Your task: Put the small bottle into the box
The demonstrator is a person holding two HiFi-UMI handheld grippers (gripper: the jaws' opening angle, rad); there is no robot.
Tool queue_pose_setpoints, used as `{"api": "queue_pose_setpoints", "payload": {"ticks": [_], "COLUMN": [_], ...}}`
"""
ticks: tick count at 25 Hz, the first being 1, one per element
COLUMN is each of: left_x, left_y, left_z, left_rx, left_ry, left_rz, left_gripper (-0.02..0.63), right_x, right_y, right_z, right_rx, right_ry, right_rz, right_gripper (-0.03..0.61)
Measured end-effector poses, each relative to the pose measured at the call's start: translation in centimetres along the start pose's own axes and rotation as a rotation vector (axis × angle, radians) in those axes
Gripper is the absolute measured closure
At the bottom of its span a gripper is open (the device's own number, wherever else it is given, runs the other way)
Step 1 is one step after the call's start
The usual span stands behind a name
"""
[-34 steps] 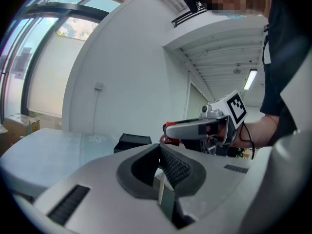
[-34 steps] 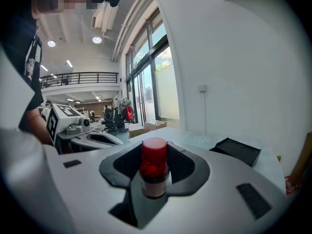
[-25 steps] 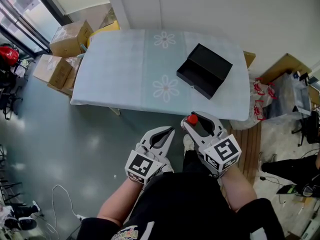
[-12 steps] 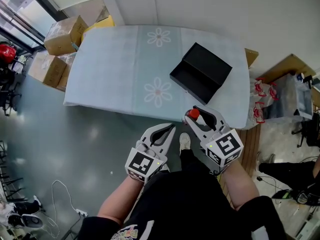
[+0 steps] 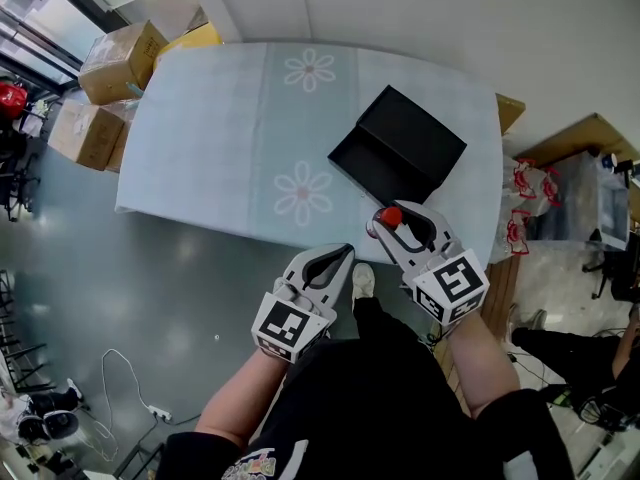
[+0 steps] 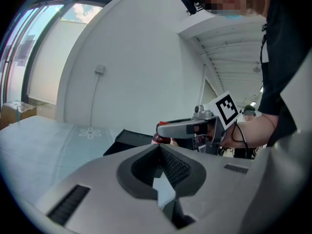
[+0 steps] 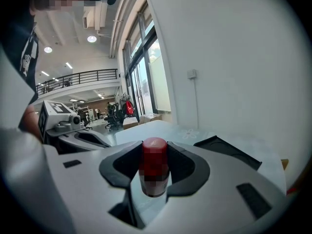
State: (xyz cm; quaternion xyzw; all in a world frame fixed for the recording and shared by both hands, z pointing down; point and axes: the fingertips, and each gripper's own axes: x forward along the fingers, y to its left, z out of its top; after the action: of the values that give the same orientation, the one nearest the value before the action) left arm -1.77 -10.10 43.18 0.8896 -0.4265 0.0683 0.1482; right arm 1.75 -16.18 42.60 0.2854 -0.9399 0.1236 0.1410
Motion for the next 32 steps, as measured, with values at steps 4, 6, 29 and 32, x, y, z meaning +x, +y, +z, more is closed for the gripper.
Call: {"api": "queue_pose_setpoints", "payload": {"ticks": [4, 6, 29, 32], "left_x": [2.4, 3.5, 9.7, 9.6], "left_y": [1.0, 1.5, 5.1, 5.3], "left_z": [-0.2, -0.3, -3.2, -3.3], "left_rx": [-0.025, -0.031, -0.108, -0.11], "left_ry": [0.017, 0.024, 0.103, 0.108], "left_rz": [0.008, 0.011, 0.065, 0.075], "left_gripper": [0.606, 0.606, 0.606, 0.606], "right_x": [1.3, 2.0, 9.4, 9.9], "right_y": [-2.6, -3.8, -11.3, -11.4], "right_z": [-0.3, -0.5, -7.6, -8.1], "right_rx": [-0.002, -0.002, -0.069, -0.068], "right_ry": [0.017, 0.025, 0.181, 0.195], "right_rz": [0.007, 0.01, 0.022, 0.031], "right_gripper": [0.42, 0.42, 0.42, 0.42]}}
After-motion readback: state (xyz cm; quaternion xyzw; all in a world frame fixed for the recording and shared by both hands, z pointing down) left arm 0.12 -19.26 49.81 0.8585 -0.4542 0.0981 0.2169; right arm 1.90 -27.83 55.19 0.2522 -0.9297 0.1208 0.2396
